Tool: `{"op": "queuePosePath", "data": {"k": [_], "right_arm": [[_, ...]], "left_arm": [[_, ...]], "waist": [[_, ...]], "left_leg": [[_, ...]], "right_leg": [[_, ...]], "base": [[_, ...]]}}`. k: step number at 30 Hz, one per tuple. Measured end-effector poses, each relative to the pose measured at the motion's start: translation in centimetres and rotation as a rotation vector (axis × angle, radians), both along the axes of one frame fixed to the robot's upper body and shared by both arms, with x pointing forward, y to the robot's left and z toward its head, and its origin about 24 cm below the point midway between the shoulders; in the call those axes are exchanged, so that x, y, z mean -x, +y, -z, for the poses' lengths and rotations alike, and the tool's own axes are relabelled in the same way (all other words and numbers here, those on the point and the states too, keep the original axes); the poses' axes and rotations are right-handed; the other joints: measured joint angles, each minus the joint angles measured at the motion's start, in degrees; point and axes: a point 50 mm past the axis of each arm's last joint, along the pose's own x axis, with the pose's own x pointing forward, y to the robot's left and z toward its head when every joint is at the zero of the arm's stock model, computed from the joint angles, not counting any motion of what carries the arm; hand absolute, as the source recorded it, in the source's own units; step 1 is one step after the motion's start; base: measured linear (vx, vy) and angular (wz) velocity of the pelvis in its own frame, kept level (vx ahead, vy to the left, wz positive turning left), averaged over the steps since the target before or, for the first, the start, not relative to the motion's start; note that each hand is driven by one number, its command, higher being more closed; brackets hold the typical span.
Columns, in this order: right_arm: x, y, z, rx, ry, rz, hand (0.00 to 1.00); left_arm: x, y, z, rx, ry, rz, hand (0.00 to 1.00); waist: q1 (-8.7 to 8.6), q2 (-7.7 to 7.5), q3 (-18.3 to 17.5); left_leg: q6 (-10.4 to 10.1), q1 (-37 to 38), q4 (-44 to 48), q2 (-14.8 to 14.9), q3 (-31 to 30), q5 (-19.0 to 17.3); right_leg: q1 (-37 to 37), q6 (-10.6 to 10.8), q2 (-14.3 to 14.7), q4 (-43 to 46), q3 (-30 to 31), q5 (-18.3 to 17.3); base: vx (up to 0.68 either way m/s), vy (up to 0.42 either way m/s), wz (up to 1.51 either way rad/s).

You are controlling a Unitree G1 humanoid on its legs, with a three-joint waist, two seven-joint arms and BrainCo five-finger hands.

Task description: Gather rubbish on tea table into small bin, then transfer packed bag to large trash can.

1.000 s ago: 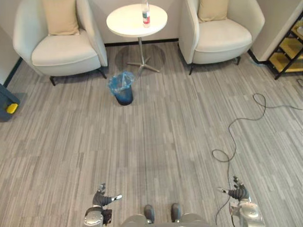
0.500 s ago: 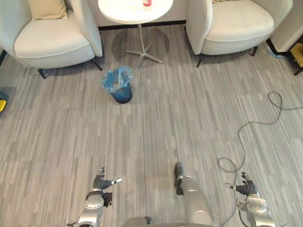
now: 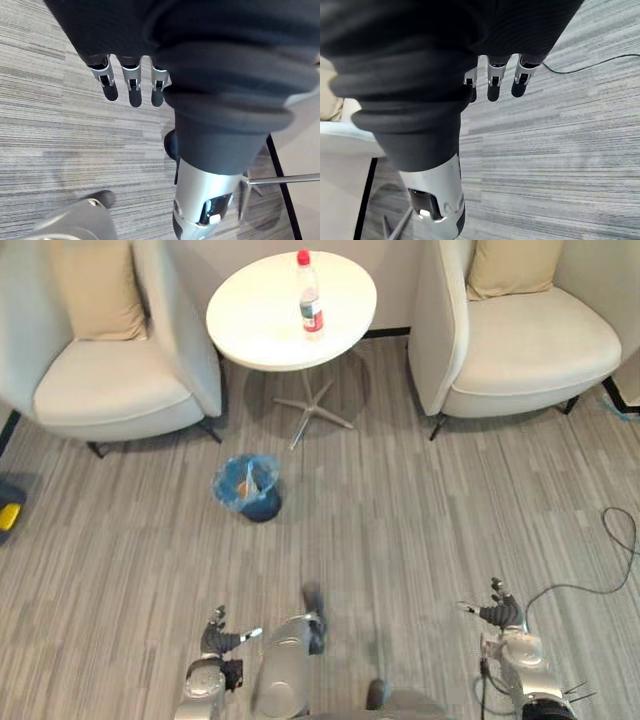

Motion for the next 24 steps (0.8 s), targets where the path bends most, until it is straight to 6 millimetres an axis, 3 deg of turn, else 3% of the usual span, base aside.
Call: {"op": "queuePosePath", "data": {"k": [1, 2, 3, 4, 5, 6, 8, 9, 10, 11, 12, 15, 16, 18, 20, 21, 22, 24], "right_arm": [[0.3, 0.5, 0.4, -0.013, 0.014, 0.000, 0.00], [0.5, 0.7, 0.6, -0.020, 0.026, -0.005, 0.00], [0.5, 0.7, 0.6, -0.020, 0.028, -0.006, 0.00], [0.5, 0.7, 0.6, -0.019, 0.028, -0.007, 0.00], [0.2, 0.8, 0.4, -0.018, 0.011, -0.016, 0.00], [0.0, 0.9, 0.3, -0.016, 0.002, -0.022, 0.00], [-0.7, 1.0, -0.1, -0.008, -0.022, -0.045, 0.00], [-0.8, 0.9, -0.2, -0.006, -0.024, -0.045, 0.00], [-0.8, 0.9, -0.2, -0.006, -0.026, -0.039, 0.00], [-0.4, 0.6, -0.1, -0.005, -0.018, -0.027, 0.00], [0.2, -0.2, -0.1, 0.001, -0.004, 0.005, 0.00], [-0.6, 0.0, -1.0, 0.006, -0.056, -0.007, 0.00], [-0.5, 0.2, -1.2, 0.005, -0.071, -0.011, 0.00], [-0.5, 0.8, -1.7, -0.014, -0.116, -0.007, 0.00], [-0.8, 1.0, -2.3, -0.012, -0.159, -0.016, 0.00], [-1.1, 1.0, -2.7, -0.007, -0.178, -0.017, 0.00], [-1.1, 0.8, -2.8, -0.001, -0.181, -0.014, 0.00], [-1.0, 0.8, -2.7, -0.001, -0.179, -0.010, 0.00]], "left_arm": [[-0.3, 0.2, -0.1, -0.002, -0.003, 0.000, 0.00], [-0.6, 0.4, -0.1, -0.007, 0.003, 0.002, 0.00], [-0.6, 0.4, -0.1, -0.006, 0.006, 0.001, 0.00], [-0.6, 0.5, 0.0, -0.004, 0.008, -0.005, 0.00], [-0.8, 0.6, -0.2, -0.004, -0.001, -0.009, 0.00], [-0.9, 0.6, -0.3, -0.001, -0.009, -0.012, 0.00], [-2.2, 0.6, -0.8, 0.006, -0.045, -0.015, 0.00], [-2.4, 0.6, -0.9, 0.006, -0.053, -0.013, 0.00], [-2.7, 0.6, -1.0, 0.004, -0.061, -0.012, 0.00], [-2.6, 0.5, -0.9, 0.005, -0.056, -0.016, 0.00], [-2.3, -0.2, -0.5, 0.022, -0.039, -0.027, 0.00], [-1.7, -0.4, -0.2, 0.031, -0.026, -0.039, 0.00], [-1.7, -0.8, -0.1, 0.046, -0.029, -0.049, 0.00], [-1.8, -1.5, -0.1, 0.066, -0.033, -0.046, 0.00], [-2.0, -1.8, -0.2, 0.069, -0.041, -0.037, 0.00], [-2.1, -1.8, -0.2, 0.070, -0.046, -0.036, 0.00], [-2.1, -1.8, -0.2, 0.071, -0.044, -0.036, 0.00], [-1.9, -2.0, -0.1, 0.075, -0.036, -0.036, 0.00]], "waist": [[-1.13, -1.51, -0.2], [-2.23, -2.34, 0.1], [-2.42, -2.35, 0.1], [-2.51, -1.71, 0.4], [-2.38, -0.84, 0.4], [-2.43, -0.16, 0.0], [-3.78, 1.92, 0.9], [-4.19, 2.16, 1.1], [-5.14, 1.83, 1.1], [-5.52, 1.73, 1.1], [-5.33, 3.10, 0.8], [-5.19, 3.08, 0.9], [-5.18, 3.10, 1.1], [-4.02, 2.71, 1.6], [-3.52, 1.29, 2.0], [-3.39, 2.19, 1.7], [-3.36, 1.90, 1.9], [-3.06, 2.97, 1.7]], "left_leg": [[0.5, 1.9, 0.8, -2.0, -1.0, -2.8], [1.1, 5.3, 0.7, -3.5, -1.9, -4.8], [1.3, 7.7, 0.2, -3.9, -2.1, -5.7], [1.2, 13.2, -2.0, -4.1, -2.4, -7.2], [0.5, 18.3, -5.1, -3.8, -3.6, -7.9], [0.0, 20.2, -6.5, -3.3, -4.2, -8.2], [-0.9, 24.7, -9.3, -1.0, -7.0, -8.8], [-1.0, 25.3, -9.4, -0.5, -7.5, -8.8], [-2.6, 26.4, -9.4, -0.2, -8.5, -9.4], [-5.2, 27.7, -9.2, 0.3, -9.1, -10.9], [-7.5, 28.9, -7.8, 2.7, -10.2, -12.4], [-9.5, 23.7, 6.2, 5.2, -10.3, -9.9], [-9.3, 19.5, 17.5, 7.6, -9.7, -5.8], [-8.5, 14.7, 30.1, 11.9, -6.3, -6.6], [-7.8, 12.1, 27.6, 12.3, -3.4, -7.1], [-7.3, 10.5, 22.4, 11.7, -2.3, -7.4], [-7.4, 9.9, 17.5, 11.1, -1.3, -7.4], [-8.6, 10.1, 6.1, 9.2, 0.1, -5.9]], "right_leg": [[-6.7, 8.7, -2.6, 16.6, 0.4, 4.6], [-11.4, 7.6, -5.3, 29.1, -0.1, 4.5], [-13.2, 6.0, -6.4, 32.7, -0.9, 4.0], [-15.7, 1.4, -8.2, 34.3, -3.2, 3.0], [-18.2, -1.8, -8.8, 31.2, -5.8, 2.1], [-20.0, -2.8, -8.5, 28.5, -7.0, 1.6], [-24.7, -2.8, -4.9, 8.9, -6.0, 2.1], [-25.5, -2.3, -4.1, 2.6, -4.3, 3.6], [-25.5, -1.3, -3.1, -10.2, -0.3, 9.4], [-25.0, 0.2, -3.0, -15.5, 2.4, 17.7], [-24.5, -2.9, -1.1, -12.7, 3.3, 22.6], [-24.8, -6.0, -1.1, -5.1, 0.8, 16.0], [-21.7, -7.4, -0.9, -4.6, -1.0, 13.8], [-14.4, -9.1, 0.0, -7.3, -3.1, 12.2], [-10.2, -9.1, -0.2, -11.3, -4.1, 12.0], [-8.6, -9.1, -0.2, -13.2, -4.9, 11.9], [-7.8, -9.0, -0.1, -13.8, -5.3, 12.0], [-6.0, -8.1, -0.2, -15.0, -6.1, 11.4]], "base": [[0.88, 0.135, 0.63], [0.88, 0.106, 0.64], [0.59, 0.041, 0.37], [0.67, 0.029, 0.06], [0.64, 0.009, 0.05], [0.72, -0.042, 0.25], [0.55, -0.134, 0.67], [0.51, -0.184, 0.98], [0.52, -0.220, 0.99], [0.66, -0.310, 1.06], [0.56, -0.289, 0.61], [0.56, -0.386, 0.42], [0.34, -0.238, 0.46], [0.36, -0.226, 0.33], [0.36, -0.192, 0.21], [0.32, -0.109, 0.24], [0.25, 0.006, 0.21], [0.27, 0.067, 0.20]]}}
